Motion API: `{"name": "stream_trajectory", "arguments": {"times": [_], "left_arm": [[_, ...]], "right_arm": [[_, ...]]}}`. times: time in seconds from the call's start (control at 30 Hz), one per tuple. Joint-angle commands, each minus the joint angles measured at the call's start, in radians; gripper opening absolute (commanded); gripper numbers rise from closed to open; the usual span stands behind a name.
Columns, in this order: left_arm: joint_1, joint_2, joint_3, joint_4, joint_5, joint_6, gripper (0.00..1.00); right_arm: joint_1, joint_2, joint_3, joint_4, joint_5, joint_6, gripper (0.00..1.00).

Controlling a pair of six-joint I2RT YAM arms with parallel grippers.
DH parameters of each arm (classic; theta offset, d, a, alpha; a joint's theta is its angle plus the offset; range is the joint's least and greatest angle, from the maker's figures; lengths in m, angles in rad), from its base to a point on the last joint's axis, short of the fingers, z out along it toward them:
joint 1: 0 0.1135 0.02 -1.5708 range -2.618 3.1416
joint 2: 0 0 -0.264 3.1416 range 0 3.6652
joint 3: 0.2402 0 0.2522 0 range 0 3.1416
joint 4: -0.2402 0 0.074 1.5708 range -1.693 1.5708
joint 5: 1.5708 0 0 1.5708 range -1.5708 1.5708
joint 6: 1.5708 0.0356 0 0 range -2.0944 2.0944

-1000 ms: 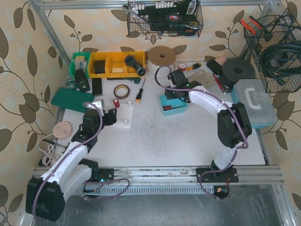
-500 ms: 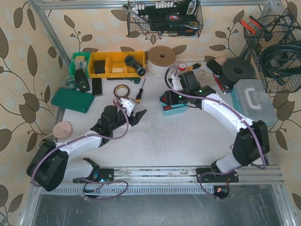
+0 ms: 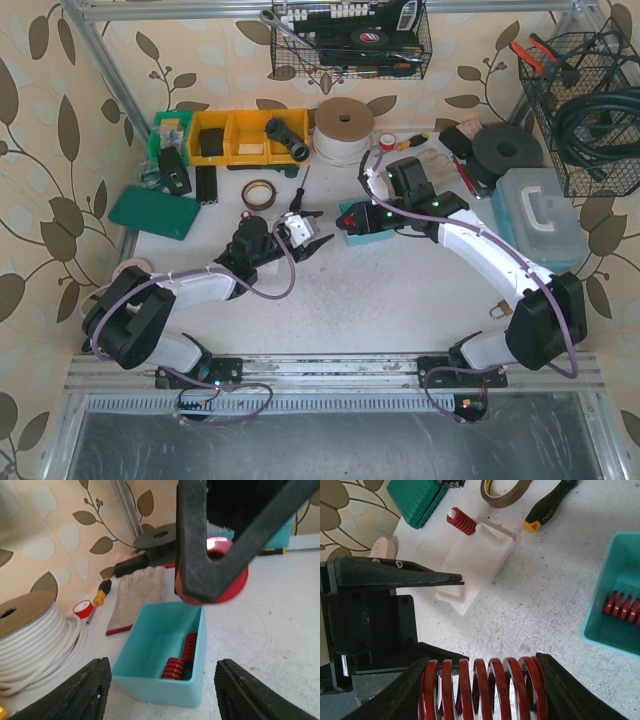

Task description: Install the large spring

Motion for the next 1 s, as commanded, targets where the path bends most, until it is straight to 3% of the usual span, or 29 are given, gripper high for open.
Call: {"name": "stream_trajectory", "arguments": {"times": [0.0, 0.4, 0.97], "left_arm": [[-0.007, 0.036, 0.056, 0.104, 0.077, 0.020, 0.59], [-0.018, 0.087, 0.071, 0.184, 0.173, -0.056, 0.57], [-0.018, 0.111, 0.069, 0.229, 0.202, -0.100, 0.51]], "right_arm": [[0.008, 0.005, -0.009, 0.032, -0.051, -0.011, 0.07], [0.035, 0.042, -0.018, 0.078, -0.058, 0.010, 0.06], [0.053, 0.053, -0.028, 0.139, -0.064, 0.049, 0.05]]}}
